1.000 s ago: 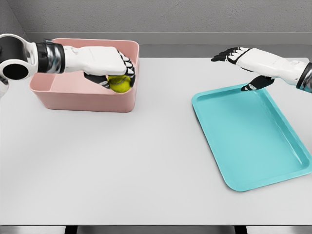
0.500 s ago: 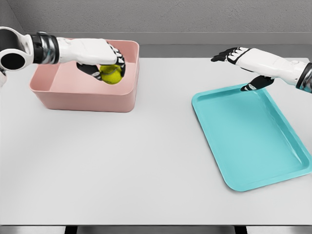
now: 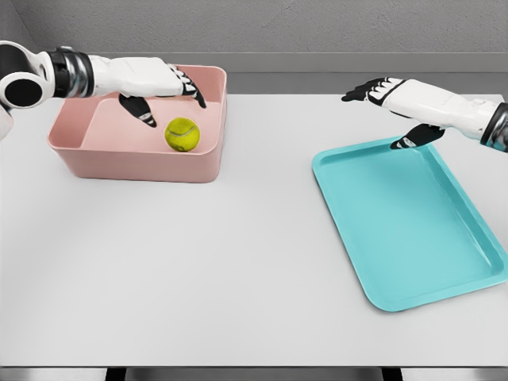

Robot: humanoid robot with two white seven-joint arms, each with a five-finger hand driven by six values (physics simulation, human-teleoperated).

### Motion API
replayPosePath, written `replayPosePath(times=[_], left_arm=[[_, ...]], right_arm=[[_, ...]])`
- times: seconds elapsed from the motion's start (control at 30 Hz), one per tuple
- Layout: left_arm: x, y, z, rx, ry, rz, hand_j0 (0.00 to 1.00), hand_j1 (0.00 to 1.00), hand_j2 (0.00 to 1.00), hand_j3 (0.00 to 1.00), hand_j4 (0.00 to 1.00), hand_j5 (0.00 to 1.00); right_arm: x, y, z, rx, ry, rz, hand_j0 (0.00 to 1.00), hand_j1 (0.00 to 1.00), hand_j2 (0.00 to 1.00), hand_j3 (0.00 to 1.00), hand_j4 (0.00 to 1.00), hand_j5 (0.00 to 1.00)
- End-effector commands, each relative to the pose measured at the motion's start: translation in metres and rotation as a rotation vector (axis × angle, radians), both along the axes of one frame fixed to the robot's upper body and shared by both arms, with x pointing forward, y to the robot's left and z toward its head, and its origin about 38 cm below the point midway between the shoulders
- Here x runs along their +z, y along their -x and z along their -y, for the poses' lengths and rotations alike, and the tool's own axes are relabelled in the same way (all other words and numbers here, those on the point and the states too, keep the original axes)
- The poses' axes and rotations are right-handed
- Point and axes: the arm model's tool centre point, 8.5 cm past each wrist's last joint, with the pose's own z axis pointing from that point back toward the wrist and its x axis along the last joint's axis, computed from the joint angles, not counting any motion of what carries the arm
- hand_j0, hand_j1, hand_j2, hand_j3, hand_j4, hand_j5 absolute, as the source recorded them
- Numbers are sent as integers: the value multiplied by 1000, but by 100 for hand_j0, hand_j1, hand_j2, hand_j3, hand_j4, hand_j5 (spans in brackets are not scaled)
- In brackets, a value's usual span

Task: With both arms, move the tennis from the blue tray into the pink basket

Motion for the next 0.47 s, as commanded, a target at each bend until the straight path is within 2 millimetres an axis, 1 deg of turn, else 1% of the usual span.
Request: replayPosePath(times=[0.0,0.03,0.07,0.1,0.13,0.17,0.2,0.23,0.27,0.3,0.33,0.37,0.4,0.43], left_arm=[[1,0,-3,7,4,0,100,100,100,100,100,100],[1,1,-2,3,6,0,99,99,99,99,99,99],[3,6,4,-31,11,5,100,100,100,100,100,100],[18,13,5,-55,42,39,100,100,100,100,100,100],[32,25,-6,-72,31,74,100,100,100,100,100,100],[38,42,-9,-107,38,81,100,100,100,100,100,100],[46,61,-17,-134,86,72,100,100,100,100,100,100],[58,73,-29,-130,93,97,100,100,100,100,100,100],[65,78,-43,-107,122,114,100,100,100,100,100,100],[60,89,-57,-88,137,100,100,100,100,100,100,100],[60,97,-71,-62,128,103,100,100,100,100,100,100],[56,100,-84,-33,118,93,100,100,100,100,100,100],[51,103,-93,-15,109,82,100,100,100,100,100,100],[48,104,-94,-11,107,73,100,100,100,100,100,100]], right_arm=[[1,0,0,-2,-6,-1,100,100,100,100,100,100],[1,0,0,-2,-6,-1,100,100,100,100,100,100],[1,0,0,-2,-6,-1,100,100,100,100,100,100],[1,0,0,-2,-7,0,100,100,100,100,100,100],[1,0,0,-2,-7,0,100,100,100,100,100,100],[1,0,0,-2,-7,0,100,100,100,100,100,100],[1,0,0,-3,-8,1,100,100,100,100,100,100],[1,0,0,-2,-7,0,100,100,100,100,100,100],[1,0,0,-2,-7,0,100,100,100,100,100,100],[1,0,0,-3,-8,1,100,100,100,100,100,100],[1,0,0,-2,-7,0,100,100,100,100,100,100],[1,0,0,-3,-8,1,100,100,100,100,100,100],[1,0,0,-2,-7,0,100,100,100,100,100,100],[1,0,0,-3,-8,1,100,100,100,100,100,100]])
